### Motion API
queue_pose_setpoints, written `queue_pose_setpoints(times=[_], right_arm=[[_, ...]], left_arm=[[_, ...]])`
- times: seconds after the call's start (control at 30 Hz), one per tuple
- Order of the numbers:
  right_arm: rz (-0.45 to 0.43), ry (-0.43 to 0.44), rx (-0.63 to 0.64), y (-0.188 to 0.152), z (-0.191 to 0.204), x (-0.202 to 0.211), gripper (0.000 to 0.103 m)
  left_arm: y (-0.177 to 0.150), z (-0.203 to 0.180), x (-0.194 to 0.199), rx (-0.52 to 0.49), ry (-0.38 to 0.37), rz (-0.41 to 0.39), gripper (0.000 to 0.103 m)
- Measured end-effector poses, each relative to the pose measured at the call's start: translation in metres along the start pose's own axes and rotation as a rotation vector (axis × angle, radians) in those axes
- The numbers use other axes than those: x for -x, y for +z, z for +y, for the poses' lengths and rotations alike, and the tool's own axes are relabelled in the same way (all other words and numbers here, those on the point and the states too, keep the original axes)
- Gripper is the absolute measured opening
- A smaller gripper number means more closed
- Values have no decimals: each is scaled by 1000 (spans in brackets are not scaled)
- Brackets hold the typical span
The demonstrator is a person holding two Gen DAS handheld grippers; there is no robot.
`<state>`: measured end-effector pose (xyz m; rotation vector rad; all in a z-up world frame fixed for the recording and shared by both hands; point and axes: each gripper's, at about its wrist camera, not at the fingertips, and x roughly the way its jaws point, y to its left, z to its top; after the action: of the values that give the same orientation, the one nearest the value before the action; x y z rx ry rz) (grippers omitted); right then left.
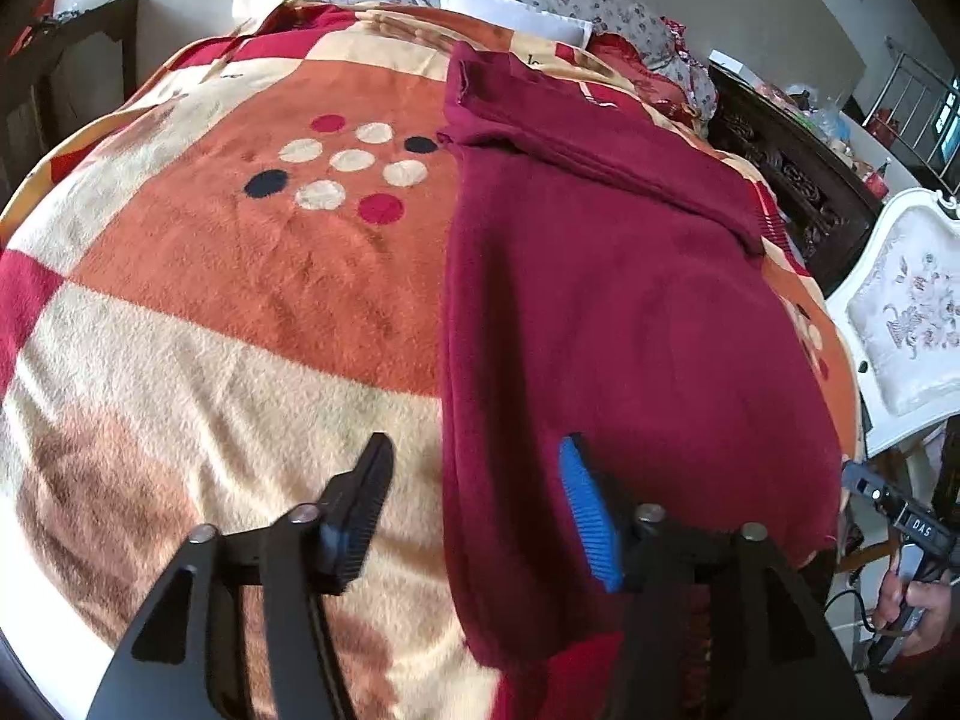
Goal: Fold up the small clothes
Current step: 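Lift the hem with both tools and fold it toward the collar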
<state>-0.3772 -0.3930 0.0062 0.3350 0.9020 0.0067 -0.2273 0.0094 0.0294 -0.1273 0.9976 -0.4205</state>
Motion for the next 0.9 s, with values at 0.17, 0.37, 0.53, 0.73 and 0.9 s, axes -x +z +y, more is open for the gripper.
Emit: queue_pose_setpoints(times=[0.17,0.37,0.53,0.73,0.9], right_arm=[[33,89,-37,-16,-7,5,71],[62,187,-46,-28,0,-6,71],[62,234,-42,-30,4,-12,71],[48,251,-46,-28,3,-16,71],[55,216,24,-28,10,-17,49]], left_arm=[[-7,-4,-3,13,-66,35,67],[-9,0,-10,48,-77,47,70],[-11,-1,-9,48,-71,52,72],[-13,-5,-9,27,-68,58,73],[-13,-3,-10,26,-85,66,73]])
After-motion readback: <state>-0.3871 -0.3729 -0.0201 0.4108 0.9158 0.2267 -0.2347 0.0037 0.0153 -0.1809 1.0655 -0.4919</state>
